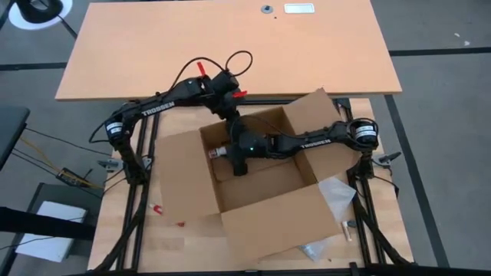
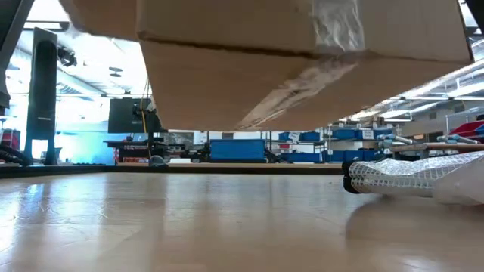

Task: Unpack boxes
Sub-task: Remove the white medicine bottle from the box

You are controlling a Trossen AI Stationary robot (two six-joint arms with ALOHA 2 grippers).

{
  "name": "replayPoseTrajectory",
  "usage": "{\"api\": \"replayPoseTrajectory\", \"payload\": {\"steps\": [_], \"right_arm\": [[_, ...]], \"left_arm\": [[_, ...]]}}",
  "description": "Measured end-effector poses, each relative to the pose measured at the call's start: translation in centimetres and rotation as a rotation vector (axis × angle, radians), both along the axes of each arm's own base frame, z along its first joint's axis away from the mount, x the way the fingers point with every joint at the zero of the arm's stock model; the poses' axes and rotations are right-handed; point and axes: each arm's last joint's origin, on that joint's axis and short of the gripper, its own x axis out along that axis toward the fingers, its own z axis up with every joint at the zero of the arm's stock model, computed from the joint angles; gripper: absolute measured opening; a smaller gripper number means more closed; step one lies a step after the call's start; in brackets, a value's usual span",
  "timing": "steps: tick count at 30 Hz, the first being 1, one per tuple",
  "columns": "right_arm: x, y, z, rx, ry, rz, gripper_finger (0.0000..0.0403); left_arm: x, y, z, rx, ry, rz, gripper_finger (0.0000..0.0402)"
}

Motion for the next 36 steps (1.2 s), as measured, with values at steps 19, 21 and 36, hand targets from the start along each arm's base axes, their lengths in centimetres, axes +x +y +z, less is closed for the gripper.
{"api": "replayPoseTrajectory", "payload": {"steps": [19, 21, 36], "right_arm": [[2.4, -0.6, -3.3, -0.029, -0.136, -0.122, 0.0206], [2.4, -0.7, -3.3, -0.031, -0.143, -0.135, 0.0206], [1.8, -1.0, -3.8, -0.223, -0.011, -0.227, 0.0199]], "left_arm": [[1.0, -1.5, 0.7, 0.047, -0.078, -0.079, 0.0033], [1.1, -1.5, 0.8, 0.045, -0.084, -0.069, 0.0033], [1.0, -1.6, 0.7, 0.020, -0.040, 0.040, 0.0033]]}}
